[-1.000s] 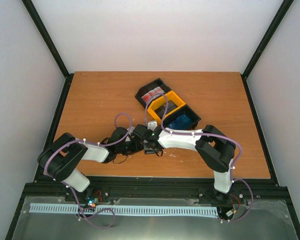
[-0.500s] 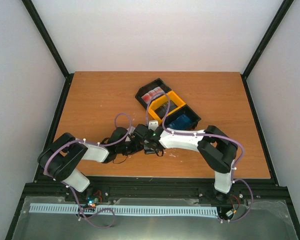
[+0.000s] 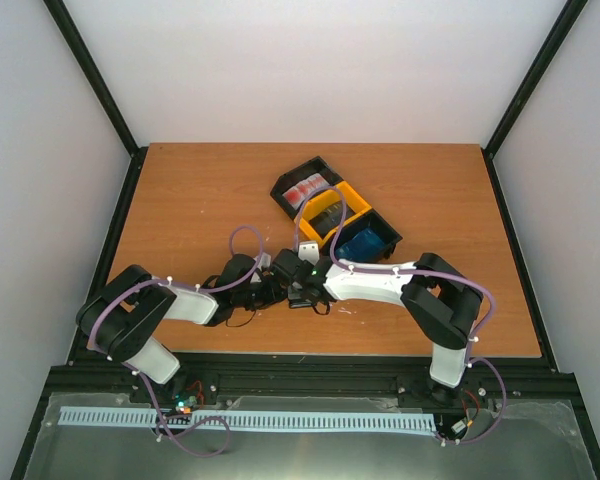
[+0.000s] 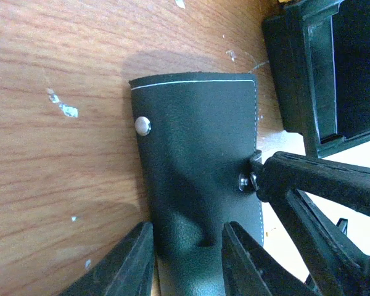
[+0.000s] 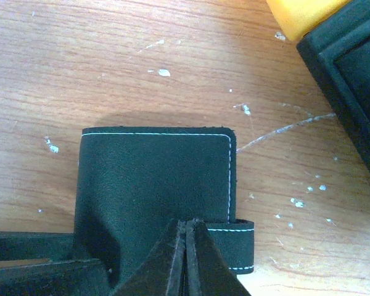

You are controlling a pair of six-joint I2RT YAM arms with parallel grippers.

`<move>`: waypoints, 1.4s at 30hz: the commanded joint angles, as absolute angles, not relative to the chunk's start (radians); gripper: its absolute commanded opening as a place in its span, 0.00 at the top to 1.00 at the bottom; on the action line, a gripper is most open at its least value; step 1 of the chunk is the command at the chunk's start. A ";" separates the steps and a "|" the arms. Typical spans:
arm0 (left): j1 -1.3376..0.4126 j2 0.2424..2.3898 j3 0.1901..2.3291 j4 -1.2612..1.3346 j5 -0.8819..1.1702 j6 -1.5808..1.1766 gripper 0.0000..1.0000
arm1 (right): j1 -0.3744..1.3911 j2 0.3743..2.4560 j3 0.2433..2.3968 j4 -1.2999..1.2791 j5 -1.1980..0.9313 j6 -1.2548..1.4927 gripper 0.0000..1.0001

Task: Put the credit cards into the card holder
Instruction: Close the card holder at the center of the board.

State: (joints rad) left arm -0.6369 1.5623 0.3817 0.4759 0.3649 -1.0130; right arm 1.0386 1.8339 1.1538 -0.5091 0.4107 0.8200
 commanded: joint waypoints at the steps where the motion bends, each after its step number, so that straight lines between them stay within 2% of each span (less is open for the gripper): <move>1: -0.633 1.625 0.339 0.292 0.310 -1.022 0.67 | 1.046 1.829 1.140 -0.454 0.411 0.833 0.97; 28: -0.633 1.633 0.342 0.295 0.311 -1.018 0.68 | 1.046 1.857 1.165 -0.499 0.374 0.820 0.97; 42: -0.632 1.632 0.345 0.291 0.309 -1.015 0.68 | 1.046 1.871 1.142 -0.419 0.362 0.827 0.97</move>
